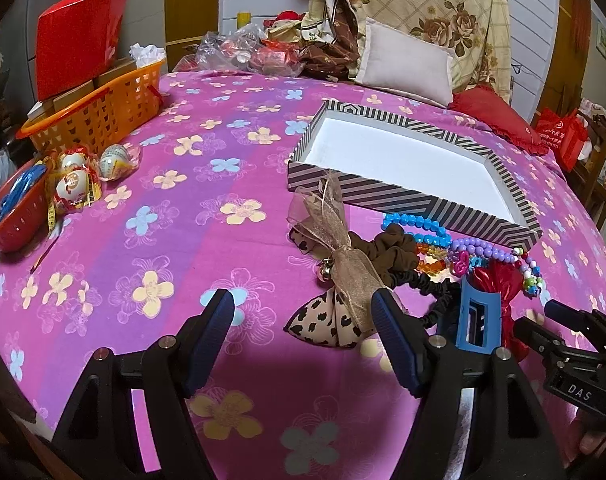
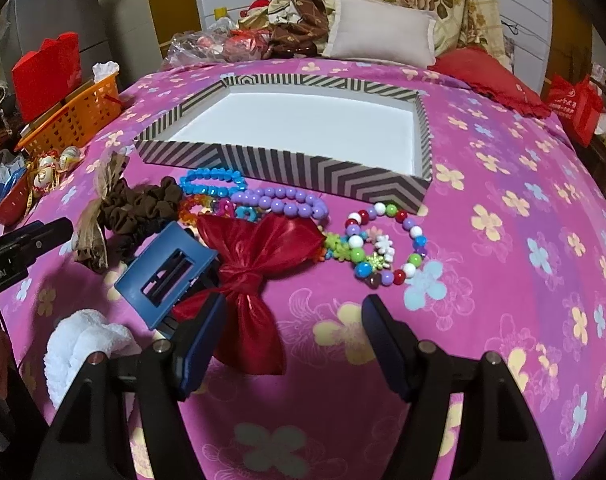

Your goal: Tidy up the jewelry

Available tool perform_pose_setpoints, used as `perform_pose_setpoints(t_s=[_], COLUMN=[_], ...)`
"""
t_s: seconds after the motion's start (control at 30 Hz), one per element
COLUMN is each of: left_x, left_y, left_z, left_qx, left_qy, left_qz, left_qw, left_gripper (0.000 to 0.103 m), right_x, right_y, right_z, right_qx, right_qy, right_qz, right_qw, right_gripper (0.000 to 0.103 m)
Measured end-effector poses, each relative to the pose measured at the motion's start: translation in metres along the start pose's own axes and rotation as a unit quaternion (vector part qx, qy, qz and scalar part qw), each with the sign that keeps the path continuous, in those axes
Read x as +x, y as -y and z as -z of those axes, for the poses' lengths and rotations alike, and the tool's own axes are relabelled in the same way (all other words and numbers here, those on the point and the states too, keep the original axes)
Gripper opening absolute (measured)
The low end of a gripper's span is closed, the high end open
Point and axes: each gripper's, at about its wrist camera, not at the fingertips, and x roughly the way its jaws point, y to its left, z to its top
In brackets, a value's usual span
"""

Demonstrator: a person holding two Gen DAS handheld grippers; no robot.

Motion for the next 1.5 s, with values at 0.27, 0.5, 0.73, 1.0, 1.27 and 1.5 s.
perform_pose_setpoints(t_s=[0.27, 0.5, 0.73, 1.0, 1.27, 1.5], left_x=[-0.002, -0.002, -0.002, -0.001, 0.001, 0.002], left_y=[0.003, 0.004, 0.006, 0.007, 0.010, 0.009], left_z=[0.000, 0.000, 0.000, 0.002, 0.004, 0.003], left_qx=[0.002, -0.001, -0.002, -0.002, 0.004, 0.005], left_qy=[0.001, 0.001, -0.001, -0.004, -0.006, -0.004], left_qz=[-0.001, 0.001, 0.004, 0.006, 0.003, -0.002], left_qw=[1.0000, 1.0000, 1.0000, 1.0000, 1.0000, 1.0000], left_gripper=[0.055, 0.055, 0.055, 0.055, 0.055, 0.055], right_x=[-0.002, -0.005, -0.004, -0.001, 0.002, 0.002], right_y=[0.001, -0.001, -0.003, -0.006, -0.005, -0.005], right_z=[-0.001, -0.002, -0.001, 0.000, 0.001, 0.001], right_qx=[0.007, 0.008, 0.014, 0.015, 0.018, 0.018], right_qy=[-0.006, -0.006, -0.013, -0.018, -0.022, -0.022], right_qz=[0.010, 0.015, 0.016, 0.017, 0.019, 0.018], right_qw=[1.000, 1.000, 1.000, 1.000, 0.999, 0.999], right_gripper=[0.074, 0.074, 0.074, 0.075, 0.077, 0.078])
